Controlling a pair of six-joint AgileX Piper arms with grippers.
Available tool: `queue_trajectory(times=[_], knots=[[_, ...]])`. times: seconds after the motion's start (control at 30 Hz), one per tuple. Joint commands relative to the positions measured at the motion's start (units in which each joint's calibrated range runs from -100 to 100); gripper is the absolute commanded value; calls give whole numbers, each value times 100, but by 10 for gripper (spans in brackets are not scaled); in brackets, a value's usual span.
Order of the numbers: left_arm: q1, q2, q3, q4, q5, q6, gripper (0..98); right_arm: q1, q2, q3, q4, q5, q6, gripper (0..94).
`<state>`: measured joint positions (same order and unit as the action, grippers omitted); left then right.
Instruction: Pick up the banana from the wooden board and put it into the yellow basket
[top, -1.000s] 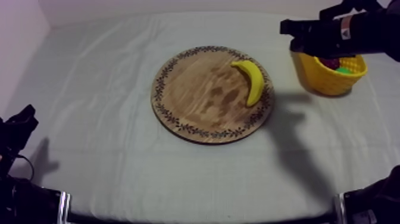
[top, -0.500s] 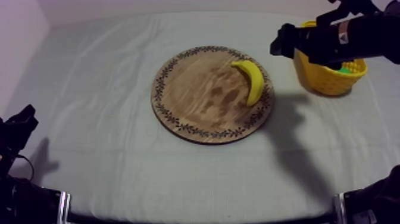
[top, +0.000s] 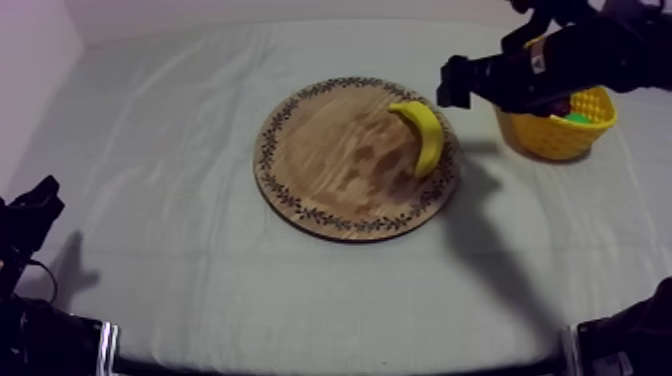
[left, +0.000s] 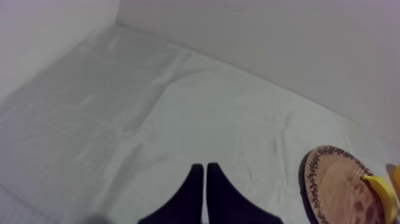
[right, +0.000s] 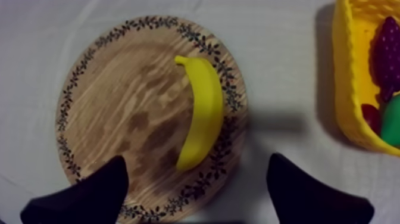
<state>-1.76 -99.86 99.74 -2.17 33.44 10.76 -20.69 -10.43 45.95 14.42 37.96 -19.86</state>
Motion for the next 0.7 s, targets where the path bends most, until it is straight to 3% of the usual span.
queue_trajectory(times=[0.0, 0.67], knots=[[-1, 3, 4, 0, 2, 1, 1, -17, 275, -66, 59, 27, -72, 774], [-1, 3, 4, 0, 2, 1, 1, 39, 2593, -1324, 166, 161, -164, 738]])
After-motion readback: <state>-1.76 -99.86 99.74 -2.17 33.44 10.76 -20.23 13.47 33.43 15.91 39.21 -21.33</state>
